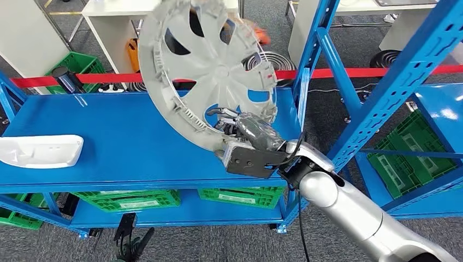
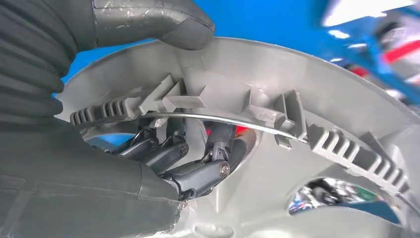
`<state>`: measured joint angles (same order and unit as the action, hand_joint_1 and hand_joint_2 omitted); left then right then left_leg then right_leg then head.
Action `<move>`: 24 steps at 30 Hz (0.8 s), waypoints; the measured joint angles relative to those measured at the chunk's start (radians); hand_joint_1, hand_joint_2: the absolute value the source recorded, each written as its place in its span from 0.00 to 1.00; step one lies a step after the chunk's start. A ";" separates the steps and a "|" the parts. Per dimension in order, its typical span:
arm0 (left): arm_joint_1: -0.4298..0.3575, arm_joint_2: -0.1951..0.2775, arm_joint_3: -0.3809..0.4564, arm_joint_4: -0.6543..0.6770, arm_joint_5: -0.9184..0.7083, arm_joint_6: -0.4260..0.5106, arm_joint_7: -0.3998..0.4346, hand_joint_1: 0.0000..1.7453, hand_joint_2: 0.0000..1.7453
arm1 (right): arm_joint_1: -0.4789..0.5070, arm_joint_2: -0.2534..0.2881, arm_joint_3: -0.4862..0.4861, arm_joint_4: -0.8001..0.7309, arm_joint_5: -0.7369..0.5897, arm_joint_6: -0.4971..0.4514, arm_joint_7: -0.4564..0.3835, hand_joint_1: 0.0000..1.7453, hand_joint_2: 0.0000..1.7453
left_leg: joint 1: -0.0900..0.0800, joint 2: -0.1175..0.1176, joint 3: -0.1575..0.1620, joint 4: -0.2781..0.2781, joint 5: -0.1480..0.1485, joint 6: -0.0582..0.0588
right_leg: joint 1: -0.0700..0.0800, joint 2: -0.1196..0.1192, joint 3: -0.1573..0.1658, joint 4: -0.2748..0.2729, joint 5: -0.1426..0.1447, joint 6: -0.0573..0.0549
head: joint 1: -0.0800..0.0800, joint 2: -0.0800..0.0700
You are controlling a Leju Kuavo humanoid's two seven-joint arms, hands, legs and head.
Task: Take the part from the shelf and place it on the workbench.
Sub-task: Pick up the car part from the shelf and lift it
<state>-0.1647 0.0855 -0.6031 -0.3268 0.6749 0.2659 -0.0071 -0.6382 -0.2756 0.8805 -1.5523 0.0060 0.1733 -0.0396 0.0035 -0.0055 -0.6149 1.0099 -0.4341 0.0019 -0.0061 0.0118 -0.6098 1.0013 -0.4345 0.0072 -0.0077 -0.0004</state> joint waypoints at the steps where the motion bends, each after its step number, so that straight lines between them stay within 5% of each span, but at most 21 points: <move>1: 0.004 -0.001 0.001 0.002 0.002 -0.001 0.001 0.00 1.00 | 0.011 0.002 -0.010 -0.017 -0.012 0.002 -0.009 1.00 1.00 | -0.001 0.000 0.001 -0.005 0.000 0.004 | 0.000 0.000 0.000 -0.001 0.000 0.004 | 0.000 0.000; 4: 0.011 -0.005 0.006 0.005 0.005 -0.004 0.000 0.00 1.00 | 0.030 0.004 -0.037 -0.060 -0.032 0.006 -0.021 1.00 1.00 | 0.005 0.003 0.008 -0.020 0.009 0.021 | -0.001 -0.002 -0.028 0.050 -0.029 0.010 | 0.001 0.000; 7: 0.014 -0.008 0.010 0.008 0.005 -0.005 -0.001 0.00 1.00 | 0.044 0.004 -0.050 -0.080 -0.036 0.006 -0.023 1.00 1.00 | 0.006 0.003 0.010 -0.024 0.012 0.029 | -0.002 -0.003 -0.119 0.244 -0.106 0.003 | 0.003 0.000; 9: 0.017 -0.010 0.011 0.011 0.005 -0.005 -0.001 0.00 1.00 | 0.056 0.003 -0.055 -0.088 -0.045 0.010 -0.028 1.00 1.00 | 0.005 0.002 0.010 -0.023 0.012 0.029 | -0.003 -0.004 -0.141 0.292 -0.114 0.011 | 0.003 0.000; 12: 0.019 -0.014 0.011 0.014 0.006 -0.013 -0.007 0.00 1.00 | 0.071 0.005 -0.079 -0.108 -0.106 0.037 -0.039 1.00 1.00 | 0.003 0.000 0.010 -0.017 0.009 0.024 | -0.004 -0.006 -0.045 0.109 -0.047 0.030 | 0.004 0.000; 14: 0.024 -0.015 0.011 0.016 0.006 -0.017 -0.014 0.00 1.00 | 0.088 0.011 -0.106 -0.127 -0.191 0.077 -0.046 1.00 1.00 | 0.000 -0.001 0.006 -0.010 0.006 0.016 | -0.002 -0.007 0.007 0.015 -0.019 0.024 | 0.002 0.000; 19: 0.045 -0.016 0.011 0.024 0.010 -0.017 -0.036 0.00 1.00 | 0.128 0.035 -0.164 -0.152 -0.499 0.233 -0.039 1.00 1.00 | 0.005 0.000 -0.012 0.027 -0.023 -0.010 | -0.009 -0.006 0.019 -0.002 -0.011 -0.005 | 0.001 0.000; 22: 0.058 -0.017 0.011 0.028 0.016 -0.020 -0.044 0.00 1.00 | 0.152 0.053 -0.173 -0.153 -0.743 0.346 -0.012 1.00 1.00 | 0.009 0.001 -0.093 0.205 -0.111 -0.026 | -0.010 -0.006 0.022 -0.002 -0.011 -0.015 | -0.001 0.000; 24: 0.073 -0.018 0.011 0.031 0.019 -0.021 -0.051 0.00 1.00 | 0.175 0.062 -0.168 -0.153 -0.872 0.399 0.007 1.00 1.00 | 0.010 0.002 -0.126 0.271 -0.122 -0.029 | -0.008 -0.005 0.023 -0.002 -0.013 -0.016 | -0.001 0.000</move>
<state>-0.0920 0.0678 -0.5924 -0.2956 0.6942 0.2445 -0.0582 -0.4635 -0.2135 0.7130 -1.7052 -0.8658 0.5719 -0.0323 0.0136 -0.0032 -0.7409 1.2808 -0.5564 -0.0267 -0.0142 0.0069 -0.5869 0.9995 -0.4470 -0.0085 -0.0084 -0.0004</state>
